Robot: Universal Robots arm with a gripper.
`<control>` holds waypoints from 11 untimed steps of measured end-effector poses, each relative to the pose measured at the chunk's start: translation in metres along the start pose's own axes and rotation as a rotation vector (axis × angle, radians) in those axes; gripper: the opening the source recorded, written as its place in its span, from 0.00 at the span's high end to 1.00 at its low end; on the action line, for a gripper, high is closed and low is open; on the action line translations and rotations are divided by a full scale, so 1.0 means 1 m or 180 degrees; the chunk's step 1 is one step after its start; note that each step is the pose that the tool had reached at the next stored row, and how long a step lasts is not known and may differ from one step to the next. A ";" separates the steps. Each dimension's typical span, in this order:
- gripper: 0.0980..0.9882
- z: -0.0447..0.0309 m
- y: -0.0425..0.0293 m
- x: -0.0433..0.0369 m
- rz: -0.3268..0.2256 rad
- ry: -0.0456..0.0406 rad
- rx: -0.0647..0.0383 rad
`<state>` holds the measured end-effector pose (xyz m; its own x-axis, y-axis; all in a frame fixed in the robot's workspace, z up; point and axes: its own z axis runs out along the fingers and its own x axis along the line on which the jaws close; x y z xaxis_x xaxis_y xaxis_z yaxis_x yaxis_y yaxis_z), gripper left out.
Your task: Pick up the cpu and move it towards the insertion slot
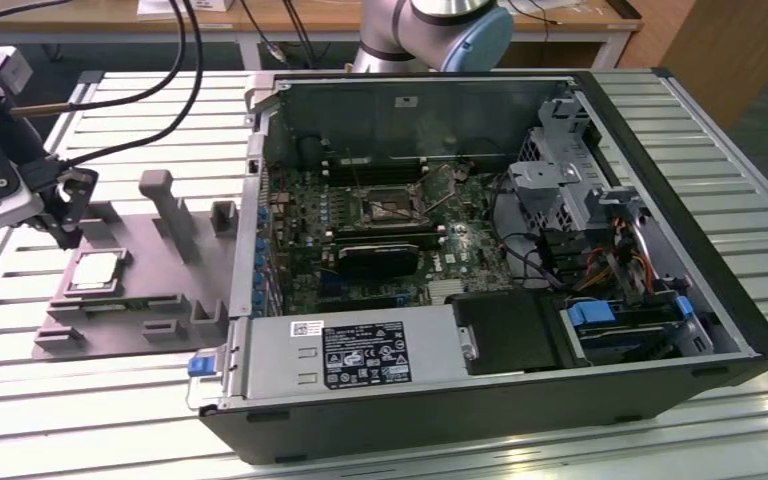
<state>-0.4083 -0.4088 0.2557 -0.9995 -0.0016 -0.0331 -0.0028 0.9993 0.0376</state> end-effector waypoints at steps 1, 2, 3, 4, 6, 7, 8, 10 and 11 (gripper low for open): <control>1.00 0.0017 0.0000 0.0002 0.0017 -0.0001 0.0001; 1.00 0.0033 0.0000 0.0005 0.0033 -0.0001 0.0001; 1.00 0.0050 0.0000 0.0009 0.0047 -0.0002 0.0002; 1.00 0.0067 -0.0001 0.0012 0.0059 -0.0003 0.0002; 1.00 0.0102 -0.0002 0.0018 0.0071 -0.0003 0.0002; 1.00 0.0118 -0.0003 0.0021 0.0072 -0.0003 0.0002; 1.00 0.0133 -0.0003 0.0023 0.0073 -0.0003 0.0002; 1.00 0.0169 -0.0004 0.0028 0.0073 -0.0003 0.0002; 1.00 0.0184 -0.0005 0.0032 0.0073 -0.0003 0.0002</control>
<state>-0.4109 -0.4086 0.2372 -0.9992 0.0214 -0.0332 0.0202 0.9991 0.0376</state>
